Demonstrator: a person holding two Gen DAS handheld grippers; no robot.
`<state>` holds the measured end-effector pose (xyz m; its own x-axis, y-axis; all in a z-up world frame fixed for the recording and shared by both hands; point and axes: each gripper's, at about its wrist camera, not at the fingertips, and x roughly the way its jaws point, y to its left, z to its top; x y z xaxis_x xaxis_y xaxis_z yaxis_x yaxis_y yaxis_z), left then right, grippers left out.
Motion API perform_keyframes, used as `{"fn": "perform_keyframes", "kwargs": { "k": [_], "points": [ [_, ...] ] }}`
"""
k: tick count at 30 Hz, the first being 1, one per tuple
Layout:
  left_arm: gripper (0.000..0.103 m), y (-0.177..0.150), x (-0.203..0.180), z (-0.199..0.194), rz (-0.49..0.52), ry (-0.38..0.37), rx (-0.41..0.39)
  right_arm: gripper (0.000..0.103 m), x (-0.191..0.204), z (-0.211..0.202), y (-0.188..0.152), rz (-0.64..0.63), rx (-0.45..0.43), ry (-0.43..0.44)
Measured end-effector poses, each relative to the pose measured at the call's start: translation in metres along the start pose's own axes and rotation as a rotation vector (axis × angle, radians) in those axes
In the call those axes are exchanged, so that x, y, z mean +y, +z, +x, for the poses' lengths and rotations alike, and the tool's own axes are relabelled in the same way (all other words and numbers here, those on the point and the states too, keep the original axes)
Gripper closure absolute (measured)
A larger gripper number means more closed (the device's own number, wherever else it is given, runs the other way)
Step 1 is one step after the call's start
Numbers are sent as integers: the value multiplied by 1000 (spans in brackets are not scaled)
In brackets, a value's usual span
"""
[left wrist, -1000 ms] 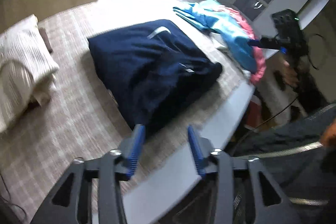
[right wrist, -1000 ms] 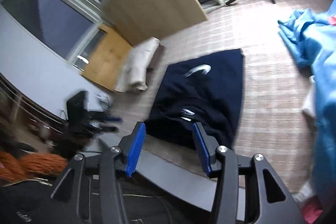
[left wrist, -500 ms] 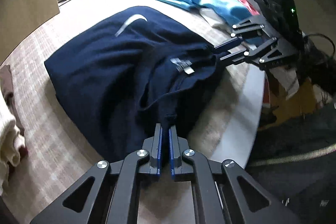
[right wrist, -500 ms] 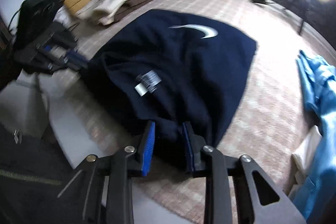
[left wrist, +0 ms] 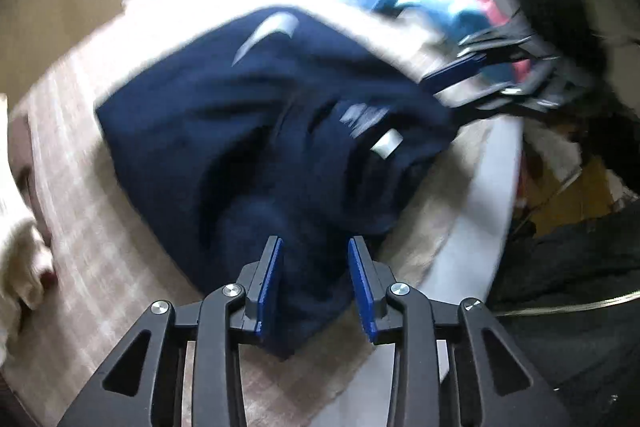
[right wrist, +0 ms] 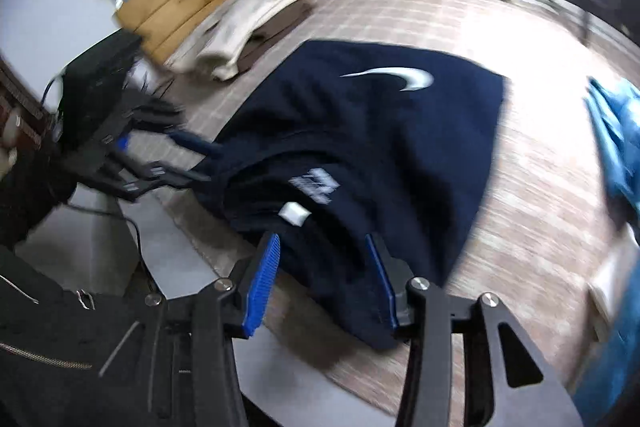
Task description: Fold clothes
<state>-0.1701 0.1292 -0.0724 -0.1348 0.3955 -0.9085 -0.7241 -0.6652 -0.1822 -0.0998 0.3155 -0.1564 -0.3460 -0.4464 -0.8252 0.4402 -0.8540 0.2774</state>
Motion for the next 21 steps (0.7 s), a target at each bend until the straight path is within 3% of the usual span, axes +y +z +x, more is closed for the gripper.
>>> {"fn": "perform_keyframes", "kwargs": {
  "k": [3,8,14,17,21],
  "points": [
    [70,-9,3,3,-7,12,28,59,27,16,3,-114,26,24],
    [70,-21,7,-3,-13,9,25,60,51,42,5,-290,45,-62],
    [70,-37,11,-11,-19,6,21,70,48,61,6,-337,91,-74],
    [81,-42,11,-12,-18,-1,22,71,45,55,10,-325,76,-64],
    [82,-44,16,-12,-43,-14,33,73,48,64,11,-362,95,-97]
  ]
}}
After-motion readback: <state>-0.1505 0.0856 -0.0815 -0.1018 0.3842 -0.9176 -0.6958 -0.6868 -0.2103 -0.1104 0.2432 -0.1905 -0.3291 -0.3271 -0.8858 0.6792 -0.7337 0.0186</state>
